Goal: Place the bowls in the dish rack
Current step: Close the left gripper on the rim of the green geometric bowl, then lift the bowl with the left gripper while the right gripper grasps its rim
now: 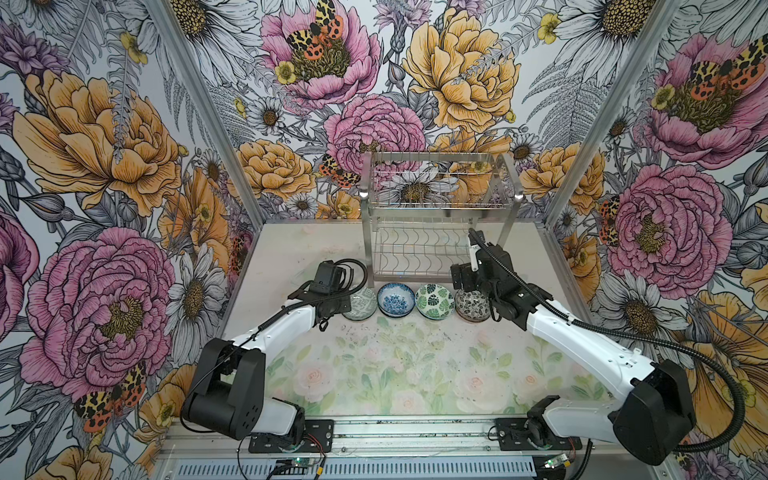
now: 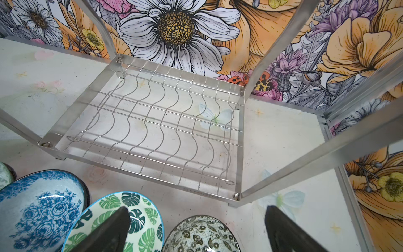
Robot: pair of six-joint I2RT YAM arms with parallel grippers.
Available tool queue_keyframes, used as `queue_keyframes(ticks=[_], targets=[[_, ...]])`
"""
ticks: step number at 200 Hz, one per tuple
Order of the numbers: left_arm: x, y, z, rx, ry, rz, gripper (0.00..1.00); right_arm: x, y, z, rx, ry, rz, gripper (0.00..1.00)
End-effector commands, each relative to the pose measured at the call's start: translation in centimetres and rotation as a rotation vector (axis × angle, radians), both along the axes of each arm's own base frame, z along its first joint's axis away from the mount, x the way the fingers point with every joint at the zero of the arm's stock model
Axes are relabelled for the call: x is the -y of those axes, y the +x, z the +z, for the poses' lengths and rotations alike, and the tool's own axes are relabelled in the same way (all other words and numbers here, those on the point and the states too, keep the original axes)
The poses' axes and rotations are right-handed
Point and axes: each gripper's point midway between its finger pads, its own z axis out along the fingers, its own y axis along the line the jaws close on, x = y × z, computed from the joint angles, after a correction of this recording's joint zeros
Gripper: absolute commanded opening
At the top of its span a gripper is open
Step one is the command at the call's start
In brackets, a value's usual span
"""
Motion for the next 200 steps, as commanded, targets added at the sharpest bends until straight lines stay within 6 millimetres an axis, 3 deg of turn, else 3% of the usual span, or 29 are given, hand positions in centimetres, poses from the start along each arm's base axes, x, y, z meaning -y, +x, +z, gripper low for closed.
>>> queue_keyframes(ticks=[1, 48, 76, 127, 164, 200], targets=[[-0.4, 0.5, 2.5, 0.075, 0.016, 0.007, 0.00, -0.1, -0.2, 1.3, 0.028, 0.006, 0.008, 0.99], [-0.9, 1.1, 6.4, 0.184, 0.020, 0.024, 0.00, -0.2, -0.4, 2.0, 0.036, 0.023, 0.015, 0.99], [-0.3, 1.4, 9.6, 0.268, -0.012, 0.005, 0.00, -1.0, -0.8, 3.1, 0.032, 0.060, 0.053, 0.99], [4.6, 0.6, 15.3, 0.442, -0.108, -0.114, 0.00, -5.1, -3.2, 6.8, 0.022, 0.279, 0.237, 1.00], [8.2, 0.8, 17.1, 0.537, -0.224, -0.146, 0.00, -8.0, -4.4, 7.7, -0.006, 0.367, 0.312, 0.99], [11.8, 2.0, 17.7, 0.580, -0.326, -0.169, 0.00, -10.8, -4.6, 7.2, -0.043, 0.443, 0.348, 0.99]])
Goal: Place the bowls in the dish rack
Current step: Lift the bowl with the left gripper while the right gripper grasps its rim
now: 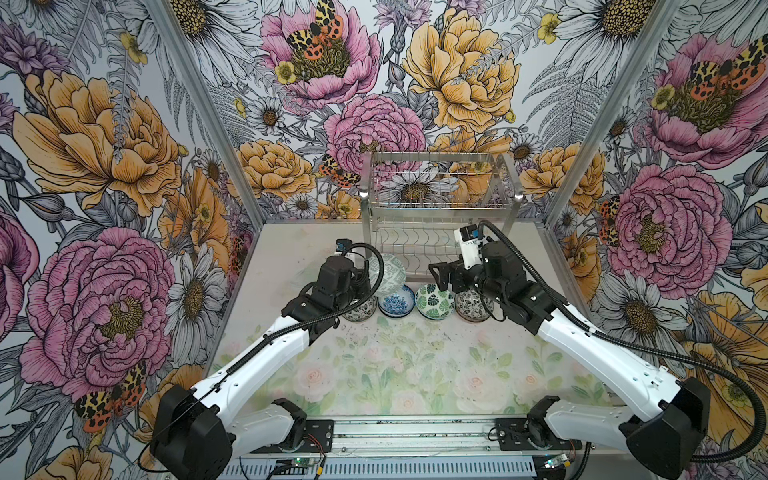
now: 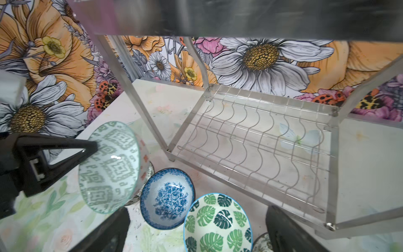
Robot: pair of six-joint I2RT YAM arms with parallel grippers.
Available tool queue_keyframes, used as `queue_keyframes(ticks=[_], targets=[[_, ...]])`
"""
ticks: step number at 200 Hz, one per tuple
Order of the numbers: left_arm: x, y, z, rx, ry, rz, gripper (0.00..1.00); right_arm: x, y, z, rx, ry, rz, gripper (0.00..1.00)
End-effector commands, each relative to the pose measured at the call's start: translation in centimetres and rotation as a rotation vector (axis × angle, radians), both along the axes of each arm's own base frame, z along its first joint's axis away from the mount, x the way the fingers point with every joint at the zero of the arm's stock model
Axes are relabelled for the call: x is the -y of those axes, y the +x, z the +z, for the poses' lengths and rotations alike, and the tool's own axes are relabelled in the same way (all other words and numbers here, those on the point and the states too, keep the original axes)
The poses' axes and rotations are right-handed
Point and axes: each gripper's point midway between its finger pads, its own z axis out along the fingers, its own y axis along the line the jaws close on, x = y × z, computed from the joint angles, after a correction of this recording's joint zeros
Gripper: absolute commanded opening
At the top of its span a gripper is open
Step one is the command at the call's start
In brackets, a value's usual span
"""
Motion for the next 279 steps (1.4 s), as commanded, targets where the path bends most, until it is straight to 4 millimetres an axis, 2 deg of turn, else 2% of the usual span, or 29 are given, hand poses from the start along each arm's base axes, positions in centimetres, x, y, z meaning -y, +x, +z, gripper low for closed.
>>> queue_keyframes(ticks=[1, 20, 46, 84, 125, 152, 197, 240, 279], targets=[[2.6, 1.6, 3.1, 0.109, -0.140, -0.011, 0.00, -2.4, 0.0, 1.3, -0.013, 0.099, 0.034, 0.99], [4.2, 2.3, 3.4, 0.116, -0.147, -0.037, 0.00, -3.1, 0.6, 0.4, -0.031, 0.098, 0.009, 0.96], [5.9, 2.8, 3.6, 0.125, -0.151, -0.072, 0.00, -3.0, 1.6, -0.9, -0.054, 0.096, -0.054, 0.87], [7.2, 3.1, 3.9, 0.128, -0.164, -0.104, 0.00, -2.7, 3.1, -3.0, -0.091, 0.071, -0.133, 0.73], [7.9, 3.1, 4.0, 0.127, -0.169, -0.122, 0.00, -3.1, 4.0, -4.3, -0.119, 0.061, -0.158, 0.54], [8.3, 2.8, 4.0, 0.125, -0.167, -0.131, 0.00, -2.9, 4.2, -4.1, -0.109, 0.065, -0.170, 0.42], [8.7, 2.5, 3.7, 0.119, -0.161, -0.141, 0.00, -2.9, 4.5, -4.0, -0.101, 0.067, -0.177, 0.31], [8.8, 2.3, 3.6, 0.119, -0.155, -0.139, 0.00, -2.9, 4.7, -3.5, -0.084, 0.070, -0.178, 0.00], [7.9, 1.8, 3.2, 0.112, -0.137, -0.121, 0.00, -2.3, 4.7, -2.6, -0.047, 0.056, -0.191, 0.00]])
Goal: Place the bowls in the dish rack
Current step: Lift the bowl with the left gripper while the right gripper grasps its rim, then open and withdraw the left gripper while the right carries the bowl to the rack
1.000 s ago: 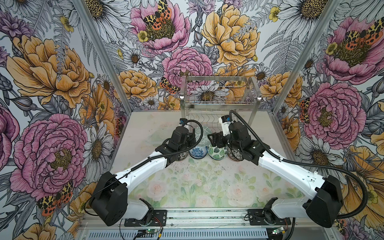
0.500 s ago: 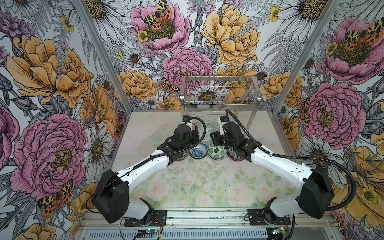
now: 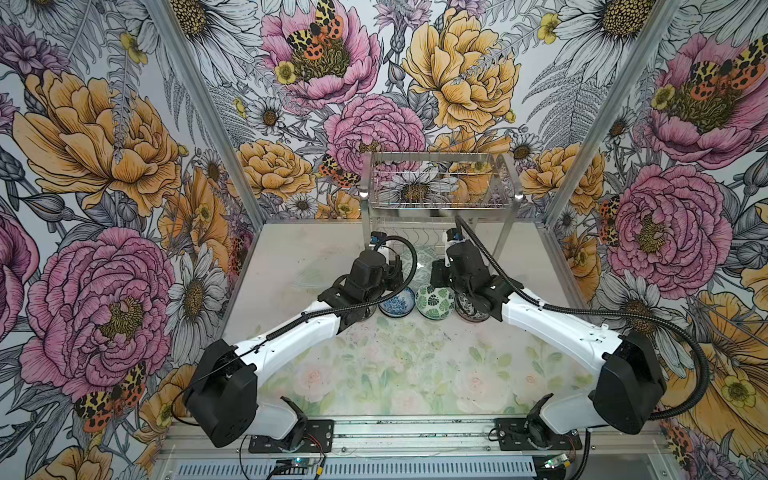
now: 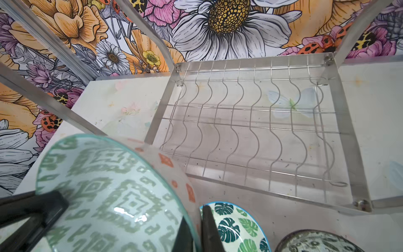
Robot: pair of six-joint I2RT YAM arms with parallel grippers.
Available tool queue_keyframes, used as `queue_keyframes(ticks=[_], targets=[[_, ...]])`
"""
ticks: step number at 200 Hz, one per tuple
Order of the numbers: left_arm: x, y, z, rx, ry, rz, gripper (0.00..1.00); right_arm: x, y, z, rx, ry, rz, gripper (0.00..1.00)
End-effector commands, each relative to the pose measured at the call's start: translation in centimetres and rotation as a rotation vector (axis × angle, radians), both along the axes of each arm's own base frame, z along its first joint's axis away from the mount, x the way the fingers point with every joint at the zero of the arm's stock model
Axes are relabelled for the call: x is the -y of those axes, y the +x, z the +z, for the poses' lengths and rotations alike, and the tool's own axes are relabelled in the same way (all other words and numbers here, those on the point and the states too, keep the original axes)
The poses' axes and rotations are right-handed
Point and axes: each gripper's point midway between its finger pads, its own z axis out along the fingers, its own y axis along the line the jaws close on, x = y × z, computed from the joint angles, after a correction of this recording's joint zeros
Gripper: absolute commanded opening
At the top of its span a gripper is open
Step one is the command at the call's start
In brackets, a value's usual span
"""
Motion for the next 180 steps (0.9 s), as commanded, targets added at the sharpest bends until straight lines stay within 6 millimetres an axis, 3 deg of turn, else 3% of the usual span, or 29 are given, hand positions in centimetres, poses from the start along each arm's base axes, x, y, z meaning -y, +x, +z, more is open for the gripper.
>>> queue_keyframes(ticks=[1, 22, 46, 52, 80, 132, 180], targets=[[-0.5, 0.1, 2.4, 0.053, -0.057, 0.022, 0.00, -1.3, -0.1, 3.8, 0.087, 0.055, 0.050, 0.00], [-1.5, -0.2, 2.2, 0.042, -0.008, 0.040, 0.01, -0.7, -0.1, 3.9, 0.103, 0.034, 0.037, 0.00], [-3.3, -0.7, 2.6, 0.042, 0.093, 0.067, 0.85, 0.1, -0.2, 3.8, 0.122, -0.007, 0.020, 0.00], [-4.0, -0.8, 2.8, 0.050, 0.121, 0.085, 0.98, 0.5, -0.2, 3.7, 0.127, -0.023, 0.011, 0.00], [-7.0, -1.3, 3.2, 0.054, 0.162, 0.127, 0.99, 2.6, -0.1, 3.3, 0.159, -0.146, -0.039, 0.00], [-11.2, -1.0, 1.3, -0.003, 0.204, 0.197, 0.99, 7.7, 0.4, 3.4, 0.246, -0.528, -0.193, 0.00], [-13.4, -0.6, -0.1, -0.034, 0.223, 0.237, 0.99, 8.8, 1.7, 4.1, 0.350, -0.758, -0.265, 0.00]])
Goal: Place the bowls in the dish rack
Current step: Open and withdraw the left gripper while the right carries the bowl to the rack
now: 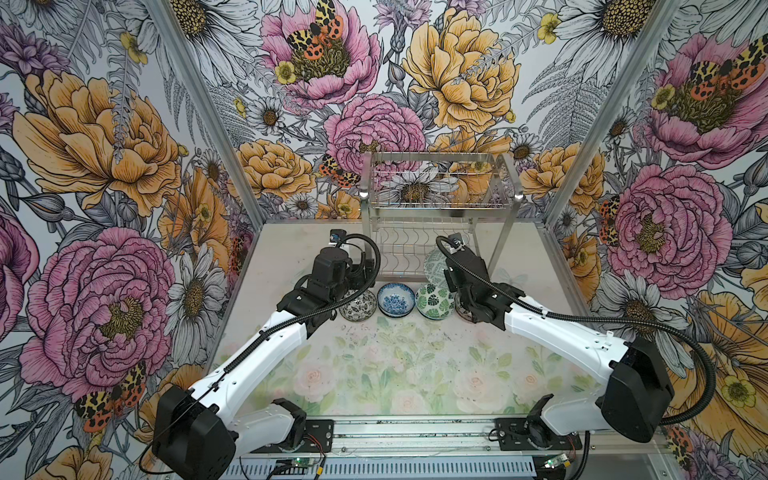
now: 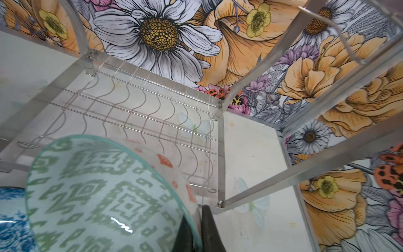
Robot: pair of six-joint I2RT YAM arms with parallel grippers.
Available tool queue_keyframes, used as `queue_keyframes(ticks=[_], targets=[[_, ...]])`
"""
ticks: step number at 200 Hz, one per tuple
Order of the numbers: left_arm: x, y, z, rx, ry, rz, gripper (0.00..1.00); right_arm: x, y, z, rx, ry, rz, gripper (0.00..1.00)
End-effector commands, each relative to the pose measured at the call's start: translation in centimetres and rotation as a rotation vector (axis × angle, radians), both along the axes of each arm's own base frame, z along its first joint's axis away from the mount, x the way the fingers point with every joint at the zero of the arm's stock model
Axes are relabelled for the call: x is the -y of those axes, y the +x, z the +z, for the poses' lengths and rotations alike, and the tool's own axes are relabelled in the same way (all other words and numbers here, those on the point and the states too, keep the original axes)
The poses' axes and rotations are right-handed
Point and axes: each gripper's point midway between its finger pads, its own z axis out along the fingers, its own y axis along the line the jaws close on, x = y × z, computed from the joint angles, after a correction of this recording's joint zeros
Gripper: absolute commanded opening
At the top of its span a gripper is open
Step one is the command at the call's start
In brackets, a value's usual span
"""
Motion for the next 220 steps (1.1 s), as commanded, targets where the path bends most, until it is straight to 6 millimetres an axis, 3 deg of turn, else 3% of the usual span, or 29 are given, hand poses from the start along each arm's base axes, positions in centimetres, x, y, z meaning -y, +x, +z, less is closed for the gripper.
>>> queue_keyframes(ticks=[1, 40, 82, 165, 220], targets=[[-1.2, -0.2, -0.7, -0.014, 0.027, 0.014, 0.99, 1.1, 1.2, 2.9, 0.141, -0.126, -0.079, 0.00], [-1.2, -0.2, -1.1, -0.029, 0.017, -0.014, 0.99, 1.2, 2.5, 3.1, 0.197, -0.282, -0.129, 0.00], [-1.2, -0.5, -1.3, -0.028, 0.021, -0.023, 0.99, 1.1, 3.4, 2.0, 0.205, -0.403, -0.153, 0.00], [-1.2, -0.6, -1.1, -0.020, 0.029, -0.035, 0.99, 1.9, 6.8, -1.0, 0.154, -0.503, -0.184, 0.00], [-1.0, -0.1, -1.4, -0.027, 0.024, -0.043, 0.99, 3.7, 9.3, -2.3, 0.121, -0.546, -0.232, 0.00]])
